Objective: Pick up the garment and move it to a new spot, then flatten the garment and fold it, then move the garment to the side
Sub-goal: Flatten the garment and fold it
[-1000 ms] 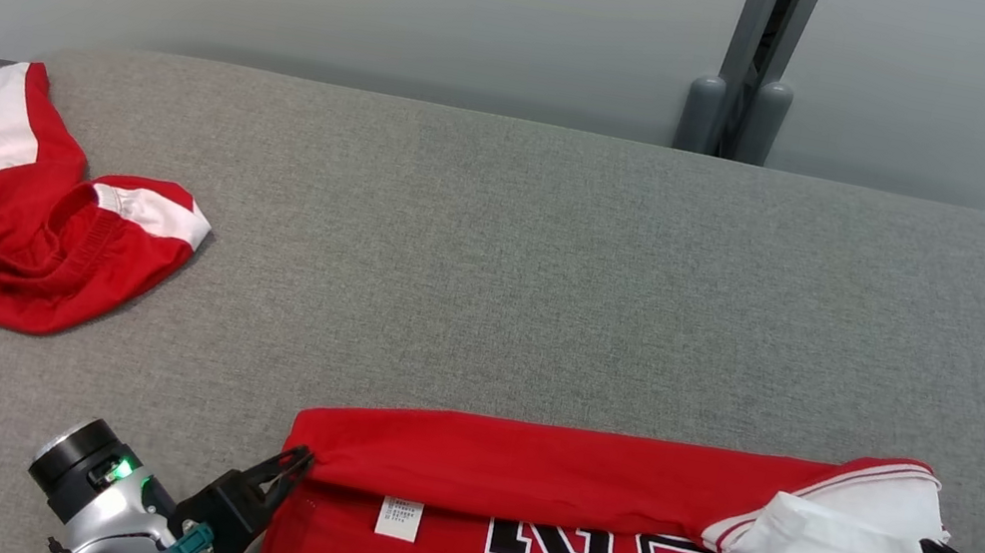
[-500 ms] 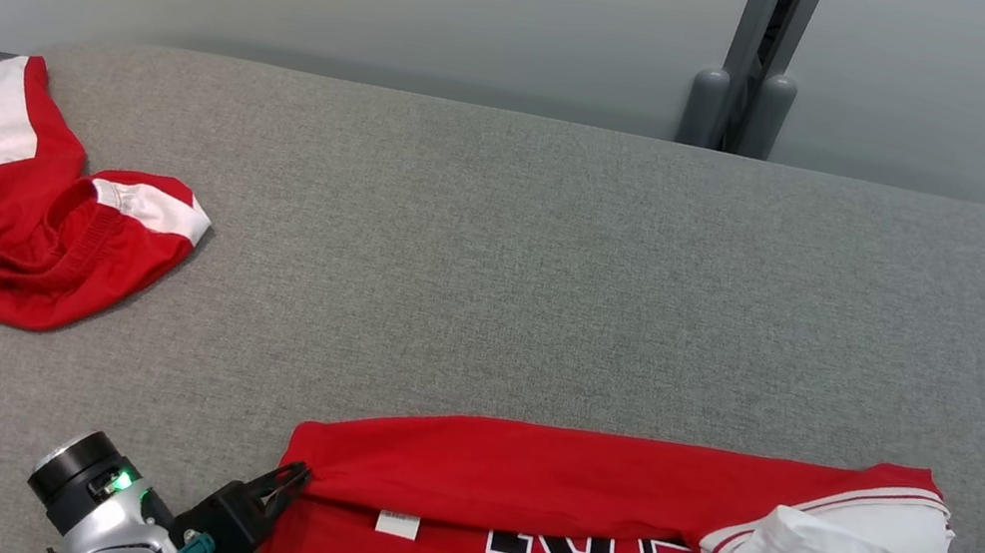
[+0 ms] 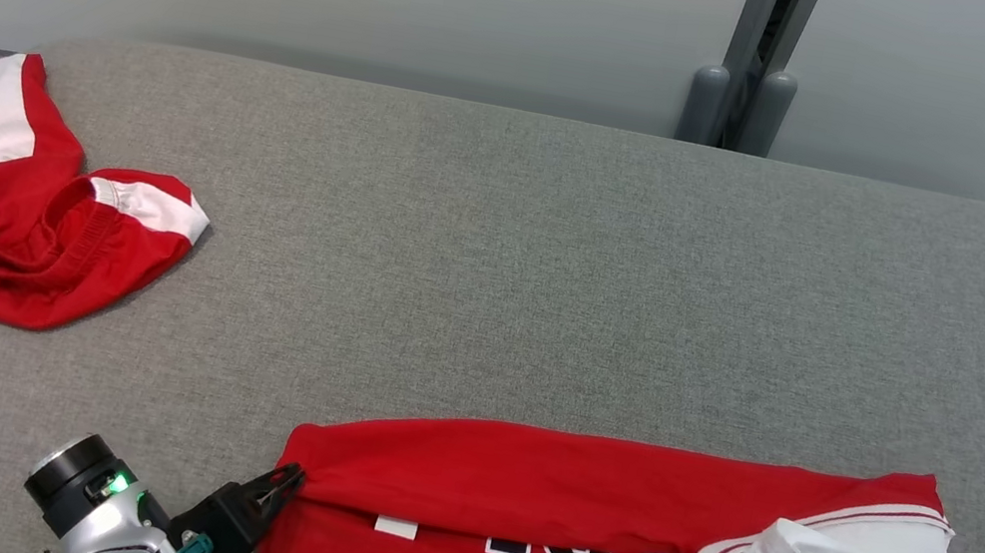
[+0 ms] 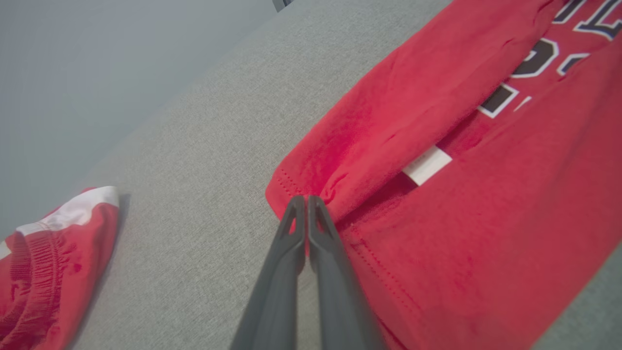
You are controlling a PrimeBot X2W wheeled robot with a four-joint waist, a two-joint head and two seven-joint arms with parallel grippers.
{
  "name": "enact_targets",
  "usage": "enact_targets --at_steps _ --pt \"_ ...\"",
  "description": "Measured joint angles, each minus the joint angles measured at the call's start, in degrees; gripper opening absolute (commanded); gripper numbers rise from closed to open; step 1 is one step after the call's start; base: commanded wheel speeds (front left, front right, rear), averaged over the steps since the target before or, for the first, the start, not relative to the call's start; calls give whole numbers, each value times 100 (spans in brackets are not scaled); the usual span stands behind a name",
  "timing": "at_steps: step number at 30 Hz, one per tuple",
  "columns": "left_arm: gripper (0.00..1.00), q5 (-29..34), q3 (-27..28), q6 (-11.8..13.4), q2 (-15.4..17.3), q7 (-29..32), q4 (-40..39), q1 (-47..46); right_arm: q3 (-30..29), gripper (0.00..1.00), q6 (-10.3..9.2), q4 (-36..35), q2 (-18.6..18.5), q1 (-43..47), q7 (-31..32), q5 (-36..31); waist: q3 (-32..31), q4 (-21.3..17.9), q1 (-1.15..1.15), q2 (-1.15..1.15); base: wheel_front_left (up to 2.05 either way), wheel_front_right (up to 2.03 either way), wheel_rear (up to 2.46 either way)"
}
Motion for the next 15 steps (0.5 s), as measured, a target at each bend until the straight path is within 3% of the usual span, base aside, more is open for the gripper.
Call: enact_targets --at_steps 2,3,4,11,15 --pt "0 -23 -49 -19 -20 8 19 1 -59 1 0 -12 29 60 60 -157 10 7 0 0 0 0 0" --pt "55 -29 -57 -18 -27 9 33 1 -65 100 0 -11 36 81 65 -213 10 10 0 0 0 0 0" --pt "100 -31 -56 1 -36 33 49 1 -90 100 0 1 58 88 116 -245 8 12 0 0 0 0 0" --pt "100 -47 -22 134 -33 65 138 2 -312 100 0 -27 280 206 676 -349 -26 12 0 0 0 0 0" --pt "100 -88 -3 177 -32 51 142 1 -491 100 0 -160 337 182 644 -548 -32 4 0 0 0 0 0"
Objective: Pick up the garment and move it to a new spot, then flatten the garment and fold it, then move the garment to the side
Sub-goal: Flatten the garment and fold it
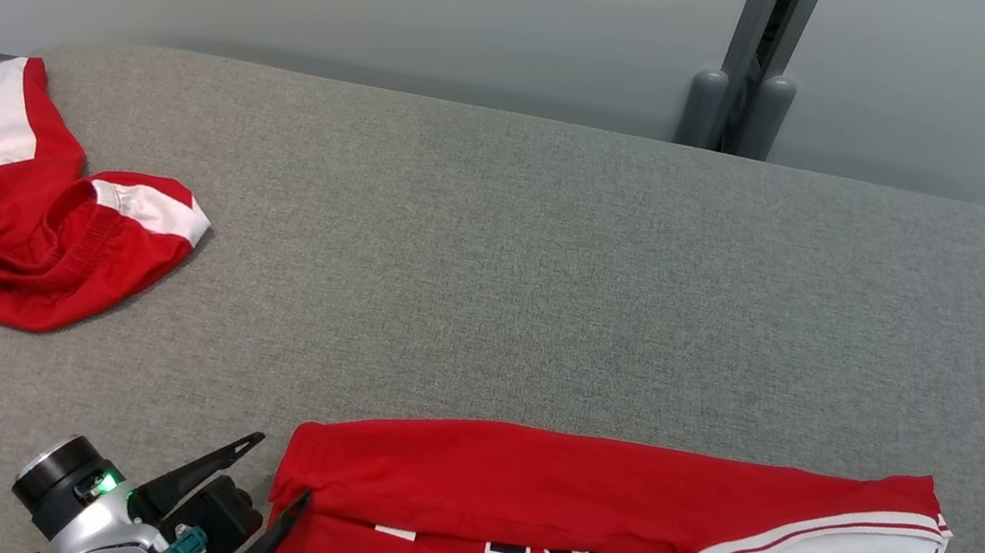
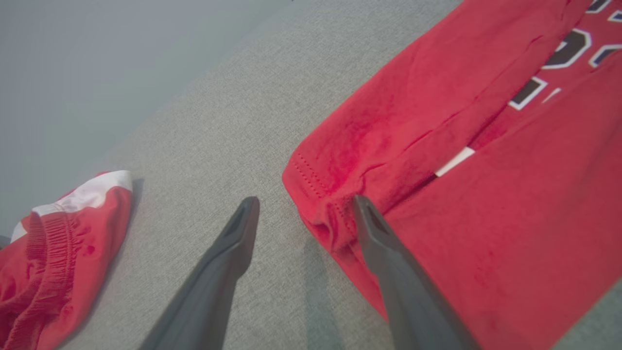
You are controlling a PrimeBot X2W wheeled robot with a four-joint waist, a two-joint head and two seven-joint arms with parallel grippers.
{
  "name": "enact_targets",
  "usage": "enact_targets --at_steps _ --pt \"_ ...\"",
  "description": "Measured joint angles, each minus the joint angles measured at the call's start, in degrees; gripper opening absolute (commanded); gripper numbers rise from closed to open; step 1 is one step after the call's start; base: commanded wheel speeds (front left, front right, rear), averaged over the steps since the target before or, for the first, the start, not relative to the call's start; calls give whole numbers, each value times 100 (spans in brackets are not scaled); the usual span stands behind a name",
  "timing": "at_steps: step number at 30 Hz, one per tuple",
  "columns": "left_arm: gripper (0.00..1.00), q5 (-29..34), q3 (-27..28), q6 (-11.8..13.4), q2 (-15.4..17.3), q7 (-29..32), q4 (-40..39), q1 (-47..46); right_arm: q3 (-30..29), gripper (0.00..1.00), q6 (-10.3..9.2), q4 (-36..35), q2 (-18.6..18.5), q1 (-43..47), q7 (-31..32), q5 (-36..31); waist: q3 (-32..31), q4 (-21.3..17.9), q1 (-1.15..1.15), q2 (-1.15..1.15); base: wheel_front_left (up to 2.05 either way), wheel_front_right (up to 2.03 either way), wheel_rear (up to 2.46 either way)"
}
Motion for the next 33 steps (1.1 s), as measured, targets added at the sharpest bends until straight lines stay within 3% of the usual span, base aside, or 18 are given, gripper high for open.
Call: enact_targets --at_steps 3,11,12,14,15,20,25,28,33 --pt "100 -75 82 80 -11 -12 -25 -3 -33 100 0 -65 38 -83 -155 -75 -11 -6 0 0 0 0 0" --pt "100 -278 443 505 -181 -320 -237 -37 32 100 0 -79 -12 -377 -1516 -356 -79 -34 0 0 0 0 0" --pt "100 -343 573 648 -225 -469 -301 -36 130 100 0 -12 -19 -398 -2024 -396 -97 -46 0 0 0 0 0" --pt "100 -416 711 780 -316 -637 -358 -34 259 100 0 70 -44 -427 -2591 -469 -114 -59 0 0 0 0 0" --pt "100 -416 711 780 -316 -637 -358 -34 259 100 0 70 -44 -427 -2591 -469 -114 -59 0 0 0 0 0" --pt "100 -658 1177 1183 -550 -960 -401 94 510 100 0 401 -47 -446 -4176 -561 -158 -105 0 0 0 0 0" --pt "100 -553 1668 1421 -780 -1034 -731 259 920 100 -1 846 -49 -298 -5548 -883 -147 -169 0 0 0 0 0" --pt "100 -259 2052 1462 -1002 -1044 -1267 397 1194 100 0 1105 -86 -254 -6339 -1134 -105 -198 0 0 0 0 0" --pt "100 114 2463 1282 -1290 -1043 -1500 884 1413 100 0 1618 5 -221 -7329 -1438 -48 -233 0 0 0 0 0"
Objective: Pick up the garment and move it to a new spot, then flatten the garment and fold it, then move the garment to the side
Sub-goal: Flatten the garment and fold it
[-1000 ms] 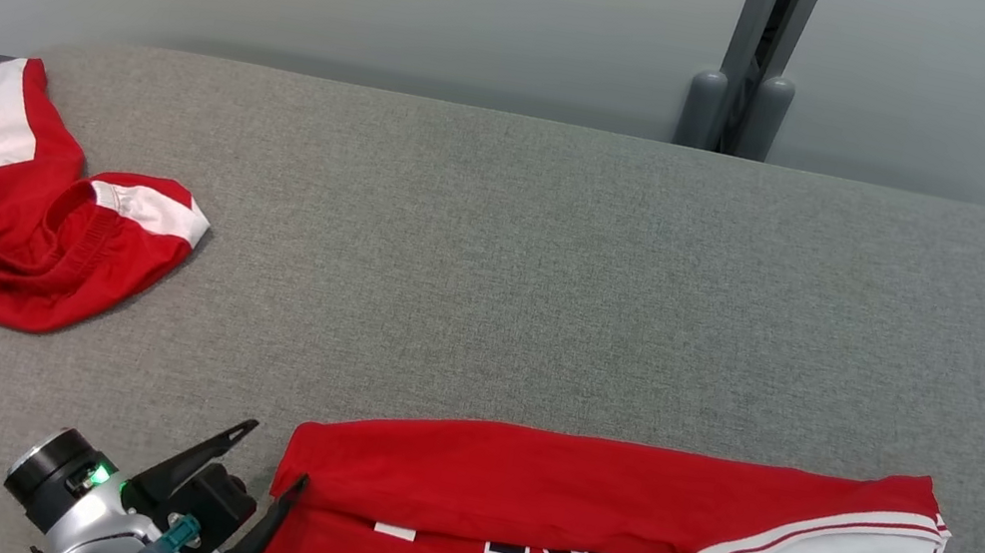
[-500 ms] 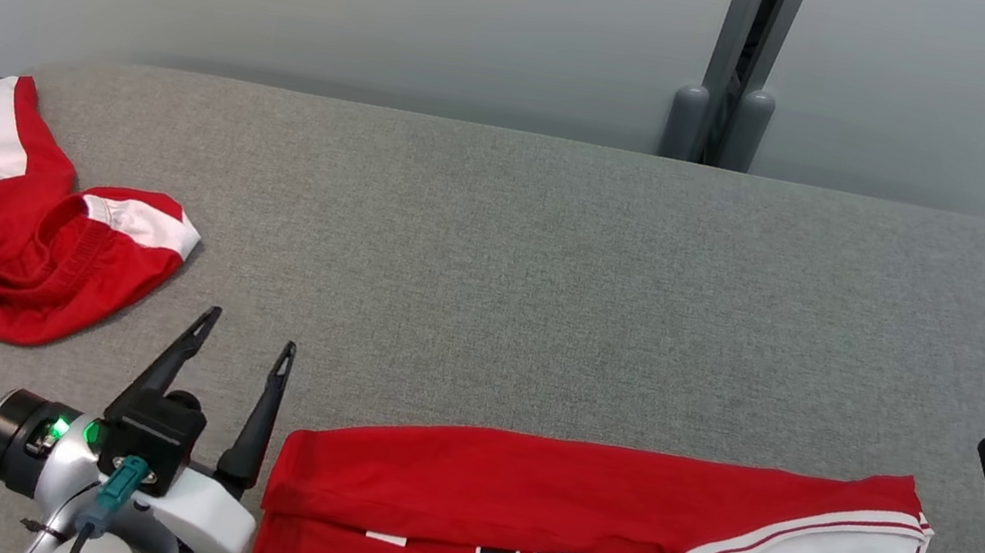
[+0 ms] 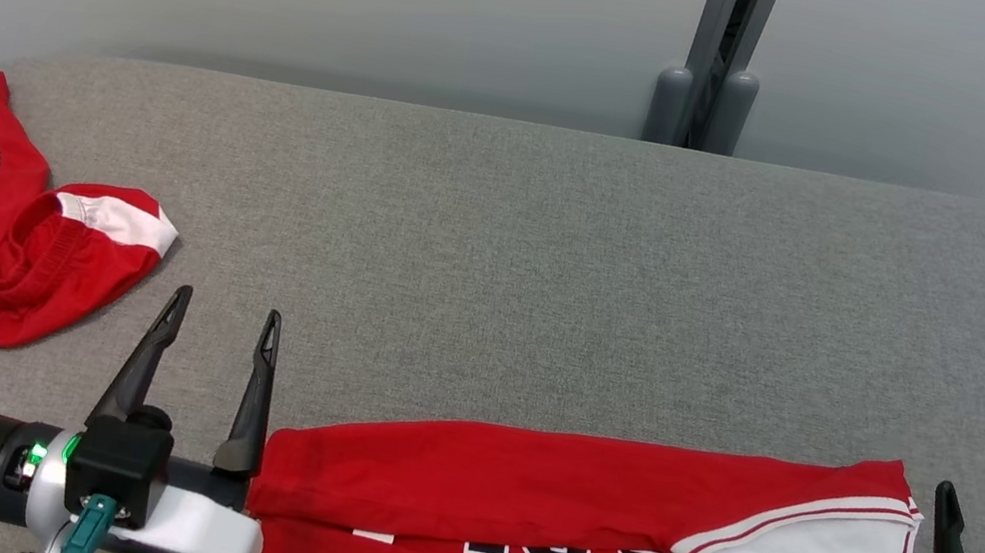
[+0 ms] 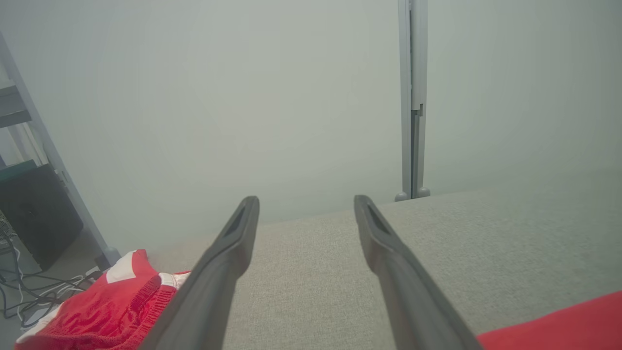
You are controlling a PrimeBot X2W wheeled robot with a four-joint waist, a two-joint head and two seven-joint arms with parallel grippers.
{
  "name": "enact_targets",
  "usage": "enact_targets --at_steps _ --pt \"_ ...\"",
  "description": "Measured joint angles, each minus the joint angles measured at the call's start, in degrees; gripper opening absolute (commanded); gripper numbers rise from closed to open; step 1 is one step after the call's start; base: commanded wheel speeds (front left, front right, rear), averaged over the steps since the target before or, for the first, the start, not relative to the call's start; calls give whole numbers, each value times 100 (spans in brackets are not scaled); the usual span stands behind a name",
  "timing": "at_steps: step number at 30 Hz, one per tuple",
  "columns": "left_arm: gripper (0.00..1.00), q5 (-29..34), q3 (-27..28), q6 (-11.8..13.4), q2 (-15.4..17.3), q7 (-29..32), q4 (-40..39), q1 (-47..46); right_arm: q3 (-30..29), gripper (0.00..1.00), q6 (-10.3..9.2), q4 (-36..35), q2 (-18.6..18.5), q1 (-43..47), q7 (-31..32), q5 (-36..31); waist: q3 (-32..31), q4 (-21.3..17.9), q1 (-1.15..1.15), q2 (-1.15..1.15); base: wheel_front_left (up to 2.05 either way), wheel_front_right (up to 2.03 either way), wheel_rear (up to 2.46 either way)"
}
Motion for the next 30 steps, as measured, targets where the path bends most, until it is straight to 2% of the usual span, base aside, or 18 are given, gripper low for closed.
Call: enact_targets --at_steps 5,12,20,30 --pt "100 291 209 -334 -266 0 135 264 -2 100 0 625 147 5 -229 -44 -45 -6 0 0 0 0 0" --pt "100 553 446 -677 -530 -1 287 357 229 100 0 1338 219 81 -162 403 -68 23 0 0 0 0 0" --pt "100 756 742 -947 -646 -1 448 389 531 100 0 1896 146 11 148 976 -123 15 0 0 0 0 0" --pt "100 903 1003 -1077 -724 -1 516 474 942 100 -1 2223 -5 -94 389 1493 -145 51 0 0 0 0 0"
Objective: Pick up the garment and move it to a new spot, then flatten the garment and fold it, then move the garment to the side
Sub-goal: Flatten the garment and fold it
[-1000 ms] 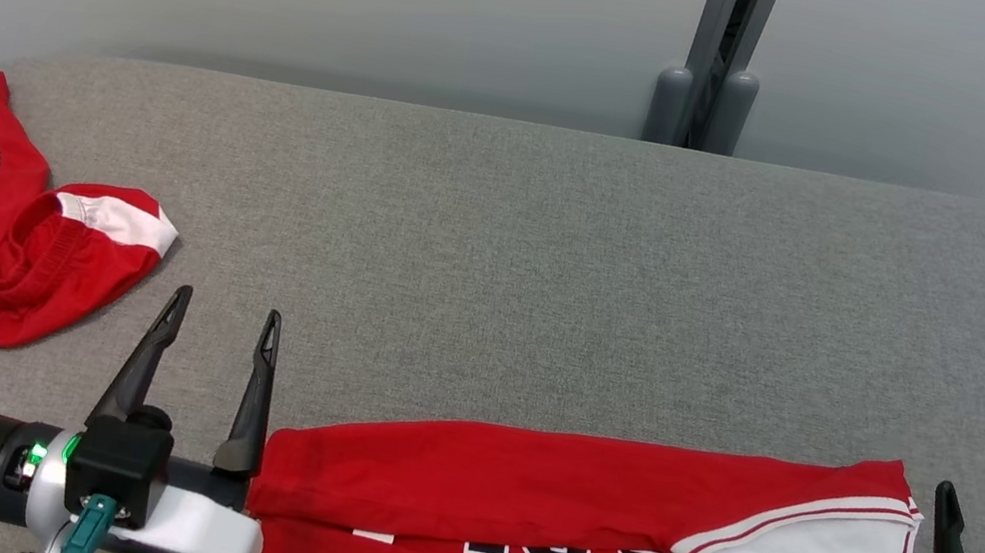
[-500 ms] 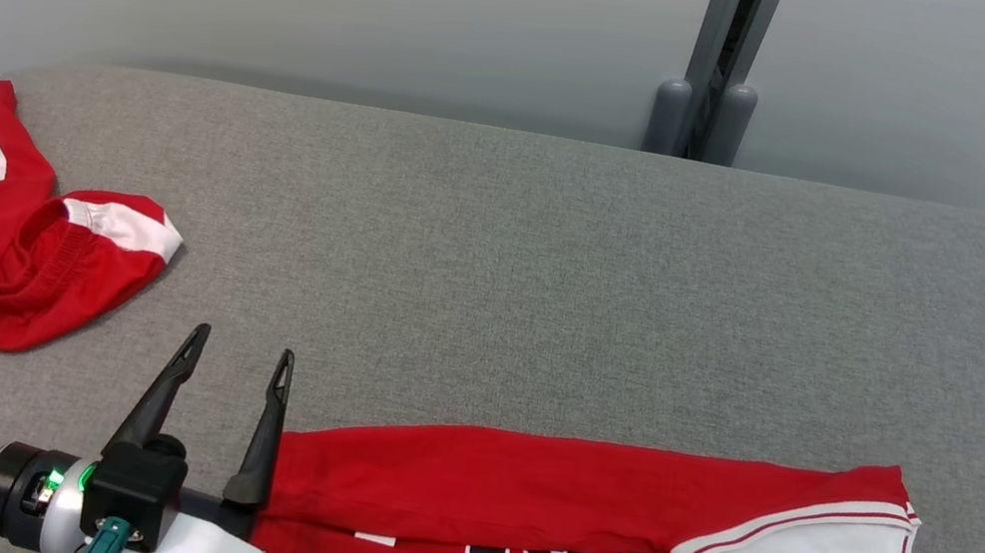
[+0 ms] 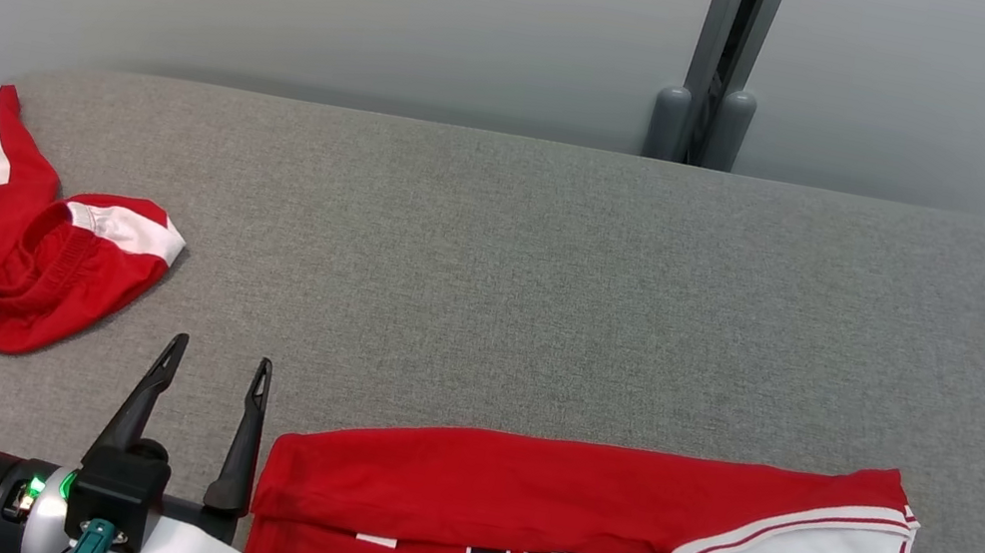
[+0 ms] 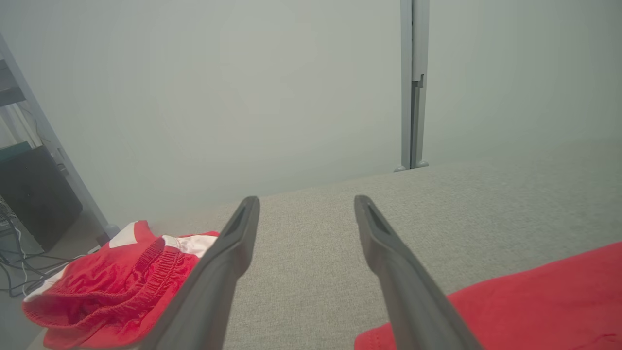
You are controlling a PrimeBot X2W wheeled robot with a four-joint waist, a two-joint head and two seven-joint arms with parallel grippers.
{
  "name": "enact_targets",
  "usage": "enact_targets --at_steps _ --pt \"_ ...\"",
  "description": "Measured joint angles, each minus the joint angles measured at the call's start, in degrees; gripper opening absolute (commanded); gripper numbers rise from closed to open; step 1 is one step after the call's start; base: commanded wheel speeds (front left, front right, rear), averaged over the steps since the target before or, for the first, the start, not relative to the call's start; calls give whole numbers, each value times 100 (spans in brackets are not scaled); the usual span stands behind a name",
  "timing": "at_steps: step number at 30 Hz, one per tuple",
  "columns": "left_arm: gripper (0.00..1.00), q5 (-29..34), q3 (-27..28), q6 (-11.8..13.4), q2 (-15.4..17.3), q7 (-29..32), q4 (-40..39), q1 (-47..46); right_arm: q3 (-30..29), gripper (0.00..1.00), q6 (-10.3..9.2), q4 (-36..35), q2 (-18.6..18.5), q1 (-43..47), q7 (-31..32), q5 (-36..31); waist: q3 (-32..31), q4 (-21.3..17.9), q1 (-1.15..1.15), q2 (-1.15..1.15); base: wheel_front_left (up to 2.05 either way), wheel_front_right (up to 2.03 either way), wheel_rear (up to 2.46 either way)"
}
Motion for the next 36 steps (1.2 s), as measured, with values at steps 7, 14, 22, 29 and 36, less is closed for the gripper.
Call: enact_targets --at_steps 7,14,22,29,36 --pt "100 94 104 -62 -96 0 -4 -2 341 100 -8 21 -37 -189 60 278 97 43 0 0 0 0 0" --pt "100 143 229 -129 -126 0 -2 -16 643 36 -24 34 -69 -318 96 522 147 111 0 0 0 0 0" --pt "100 197 323 -169 -182 0 2 -17 769 0 16 213 -107 -462 -64 622 163 112 0 0 0 0 0" --pt "100 237 337 -213 -243 0 33 -18 606 0 19 447 -280 -797 -60 715 191 74 0 0 0 0 0" --pt "100 254 337 -263 -268 0 70 -48 179 0 7 901 -733 -1316 59 789 216 72 0 0 0 0 0"
